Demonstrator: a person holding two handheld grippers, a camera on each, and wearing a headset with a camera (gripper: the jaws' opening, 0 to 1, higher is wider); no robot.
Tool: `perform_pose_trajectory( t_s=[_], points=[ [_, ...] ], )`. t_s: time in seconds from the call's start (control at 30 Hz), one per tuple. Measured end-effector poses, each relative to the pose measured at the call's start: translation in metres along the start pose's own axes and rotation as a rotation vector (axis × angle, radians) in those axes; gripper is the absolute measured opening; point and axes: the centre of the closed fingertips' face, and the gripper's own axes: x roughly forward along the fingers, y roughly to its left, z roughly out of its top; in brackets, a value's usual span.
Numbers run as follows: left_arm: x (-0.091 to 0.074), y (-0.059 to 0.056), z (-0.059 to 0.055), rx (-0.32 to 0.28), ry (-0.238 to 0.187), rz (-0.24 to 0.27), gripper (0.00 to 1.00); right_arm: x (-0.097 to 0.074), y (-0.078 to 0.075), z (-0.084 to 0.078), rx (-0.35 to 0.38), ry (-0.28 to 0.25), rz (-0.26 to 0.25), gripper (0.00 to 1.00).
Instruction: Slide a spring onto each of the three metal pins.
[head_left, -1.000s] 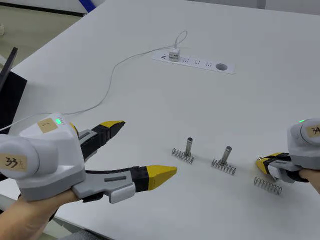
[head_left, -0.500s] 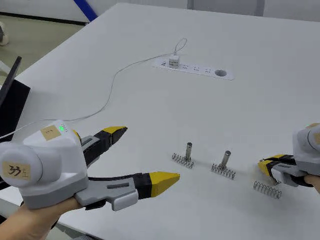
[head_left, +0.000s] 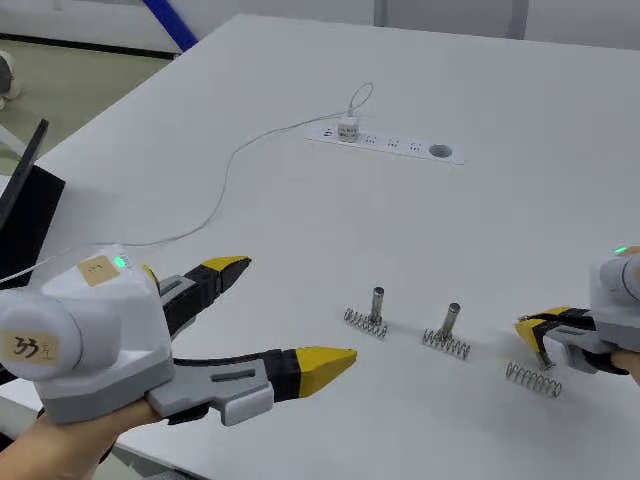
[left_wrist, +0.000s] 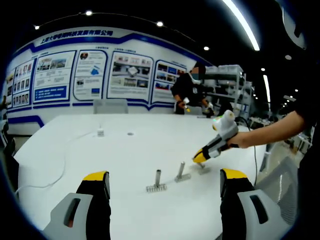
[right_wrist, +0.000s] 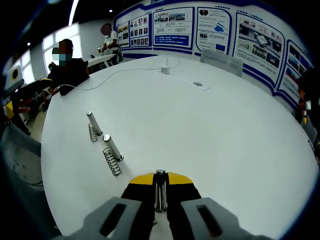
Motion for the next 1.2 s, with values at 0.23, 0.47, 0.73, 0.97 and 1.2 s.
perform_pose_trajectory(
  t_s=[0.23,0.47,0.73,0.97,1.2],
  points=[
    [-0.002,-0.004,0.000,-0.002,-0.003,0.001,0.93,-0.005,0.000,0.003,0.006,-0.022,-0.001,0.07],
    [-0.003,-0.005,0.000,0.001,0.000,0.005,0.93,-0.008,-0.001,0.006,0.005,-0.039,-0.002,0.07],
    [-0.002,-0.008,0.001,0.004,-0.001,0.005,0.93,-0.012,-0.001,0.006,0.006,-0.059,0.001,0.07],
    [-0.002,-0.012,0.000,0.009,0.006,-0.003,0.93,-0.016,-0.001,0.002,0.043,-0.086,0.008,0.07],
    [-0.004,-0.013,-0.001,0.012,0.012,-0.002,0.93,-0.022,0.001,-0.001,0.016,-0.132,0.011,0.08]
  ],
)
